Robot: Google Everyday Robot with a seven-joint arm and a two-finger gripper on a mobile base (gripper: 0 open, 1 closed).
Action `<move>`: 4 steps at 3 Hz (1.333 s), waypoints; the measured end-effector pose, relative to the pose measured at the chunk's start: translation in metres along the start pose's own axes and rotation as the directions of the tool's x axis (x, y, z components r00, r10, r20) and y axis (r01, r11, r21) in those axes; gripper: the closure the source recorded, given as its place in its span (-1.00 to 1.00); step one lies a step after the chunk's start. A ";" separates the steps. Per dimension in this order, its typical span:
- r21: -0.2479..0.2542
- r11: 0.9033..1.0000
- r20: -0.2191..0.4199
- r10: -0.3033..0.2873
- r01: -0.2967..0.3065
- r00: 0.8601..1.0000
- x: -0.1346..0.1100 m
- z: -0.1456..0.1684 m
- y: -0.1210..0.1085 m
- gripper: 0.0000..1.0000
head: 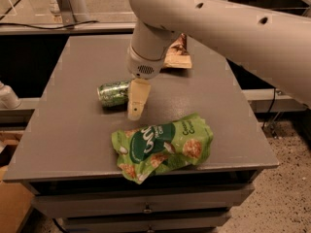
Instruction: Knock green can over
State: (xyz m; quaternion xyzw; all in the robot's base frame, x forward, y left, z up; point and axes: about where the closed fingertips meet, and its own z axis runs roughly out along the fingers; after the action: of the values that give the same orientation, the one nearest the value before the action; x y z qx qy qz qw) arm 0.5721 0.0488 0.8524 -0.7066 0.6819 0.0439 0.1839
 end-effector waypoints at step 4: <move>0.135 0.918 0.352 0.308 -0.374 0.884 0.086 -0.079 -0.016 -1.00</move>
Offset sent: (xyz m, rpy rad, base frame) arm 0.0153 -0.0752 0.0352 0.3429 -0.0274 -0.2609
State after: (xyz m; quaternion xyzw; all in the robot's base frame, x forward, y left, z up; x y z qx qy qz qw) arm 0.5786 -0.0580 0.9023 -0.5360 0.7573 0.1229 0.3522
